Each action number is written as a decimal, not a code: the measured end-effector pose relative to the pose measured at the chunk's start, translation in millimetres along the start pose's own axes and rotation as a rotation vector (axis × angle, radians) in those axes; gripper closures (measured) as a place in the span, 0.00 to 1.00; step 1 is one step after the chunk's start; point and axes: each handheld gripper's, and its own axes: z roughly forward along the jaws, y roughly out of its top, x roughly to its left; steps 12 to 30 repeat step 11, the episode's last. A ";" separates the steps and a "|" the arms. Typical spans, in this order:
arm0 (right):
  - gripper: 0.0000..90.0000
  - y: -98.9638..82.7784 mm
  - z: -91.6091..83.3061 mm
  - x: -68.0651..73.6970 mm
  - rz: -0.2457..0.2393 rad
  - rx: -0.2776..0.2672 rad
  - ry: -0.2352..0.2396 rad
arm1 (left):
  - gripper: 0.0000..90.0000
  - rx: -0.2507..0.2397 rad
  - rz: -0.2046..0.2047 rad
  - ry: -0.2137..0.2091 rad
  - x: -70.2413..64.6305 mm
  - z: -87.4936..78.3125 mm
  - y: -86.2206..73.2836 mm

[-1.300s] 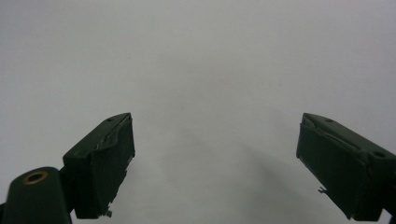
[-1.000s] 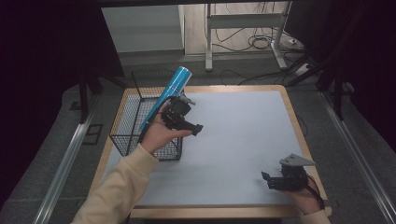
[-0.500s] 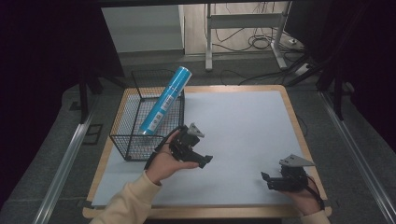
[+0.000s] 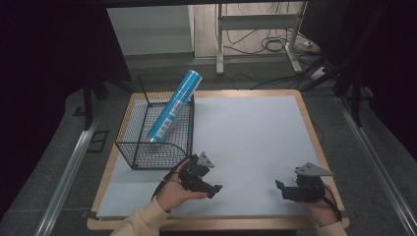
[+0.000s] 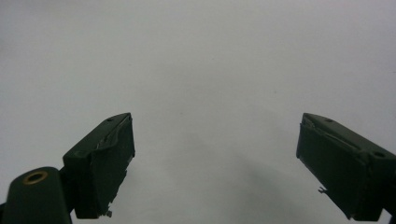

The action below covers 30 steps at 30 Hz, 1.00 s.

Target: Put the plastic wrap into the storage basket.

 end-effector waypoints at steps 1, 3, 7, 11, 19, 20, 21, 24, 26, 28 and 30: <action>0.13 -0.2 0.3 0.2 0.000 -0.007 0.003 | 0.20 -0.003 -0.002 0.003 0.0 0.2 0.2; 0.13 -0.2 0.4 0.4 -0.001 -0.009 0.005 | 0.20 -0.006 -0.001 -0.003 -0.6 0.5 0.2; 0.13 0.9 -1.1 1.0 -0.010 -0.026 0.009 | 0.20 -0.007 -0.004 -0.005 0.6 1.0 -1.3; 0.13 1.1 -2.2 0.9 -0.013 -0.039 0.013 | 0.18 -0.013 -0.017 0.018 2.5 4.0 -4.9; 0.13 1.1 -2.2 0.9 -0.013 -0.039 0.013 | 0.18 -0.013 -0.017 0.018 2.5 4.0 -4.9; 0.13 1.1 -2.2 0.9 -0.013 -0.039 0.013 | 0.18 -0.013 -0.017 0.018 2.5 4.0 -4.9; 0.13 1.1 -2.2 0.9 -0.013 -0.039 0.013 | 0.18 -0.013 -0.017 0.018 2.5 4.0 -4.9; 0.13 1.1 -2.2 0.9 -0.013 -0.039 0.013 | 0.18 -0.013 -0.017 0.018 2.5 4.0 -4.9; 0.13 1.1 -2.2 0.9 -0.013 -0.039 0.013 | 0.18 -0.013 -0.017 0.018 2.5 4.0 -4.9; 0.13 1.1 -2.2 0.9 -0.013 -0.039 0.013 | 0.18 -0.013 -0.017 0.018 2.5 4.0 -4.9; 0.13 1.1 -2.2 0.9 -0.013 -0.039 0.013 | 0.18 -0.013 -0.017 0.018 2.5 4.0 -4.9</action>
